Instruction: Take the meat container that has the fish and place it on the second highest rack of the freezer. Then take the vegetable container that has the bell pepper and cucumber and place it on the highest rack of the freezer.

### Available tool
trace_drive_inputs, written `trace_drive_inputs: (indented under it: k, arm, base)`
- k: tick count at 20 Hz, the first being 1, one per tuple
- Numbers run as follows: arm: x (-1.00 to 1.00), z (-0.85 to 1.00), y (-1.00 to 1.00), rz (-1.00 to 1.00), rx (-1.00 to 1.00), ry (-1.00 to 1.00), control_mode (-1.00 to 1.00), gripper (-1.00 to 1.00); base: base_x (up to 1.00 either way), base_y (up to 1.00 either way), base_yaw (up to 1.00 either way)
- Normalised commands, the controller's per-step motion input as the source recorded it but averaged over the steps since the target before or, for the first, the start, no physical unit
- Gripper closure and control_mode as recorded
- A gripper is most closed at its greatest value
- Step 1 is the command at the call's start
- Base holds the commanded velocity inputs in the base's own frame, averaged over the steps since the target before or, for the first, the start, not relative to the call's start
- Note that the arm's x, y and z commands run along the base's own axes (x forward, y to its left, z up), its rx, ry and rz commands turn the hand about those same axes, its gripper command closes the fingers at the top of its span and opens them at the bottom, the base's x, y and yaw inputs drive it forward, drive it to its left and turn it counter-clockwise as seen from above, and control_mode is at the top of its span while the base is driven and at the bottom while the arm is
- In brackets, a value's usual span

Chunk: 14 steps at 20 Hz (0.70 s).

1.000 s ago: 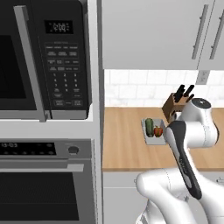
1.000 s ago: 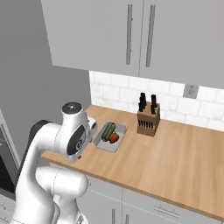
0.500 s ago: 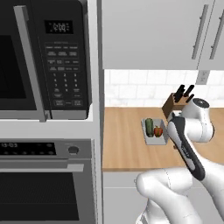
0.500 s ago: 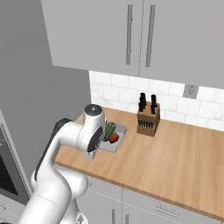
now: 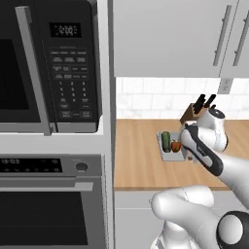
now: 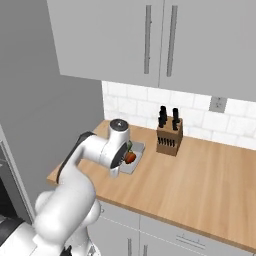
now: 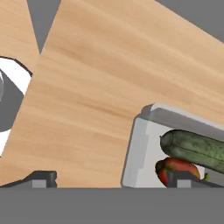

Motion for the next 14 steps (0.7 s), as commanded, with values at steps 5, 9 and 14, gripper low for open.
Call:
trace_drive_inputs:
  k: [5, 9, 14]
  arm:
    - [0.28, -0.29, 0.0, 0.01, 0.0, 0.0, -1.0, -1.0]
    - [0.12, -0.38, 0.01, 0.0, 0.0, 0.02, -1.0, -1.0]
    - [0.16, -0.39, 0.0, 0.0, 0.0, 0.0, -1.0, -1.0]
  base:
    - [0.0, 0.0, 0.0]
    - [0.0, 0.0, 0.0]
    - [0.0, 0.0, 0.0]
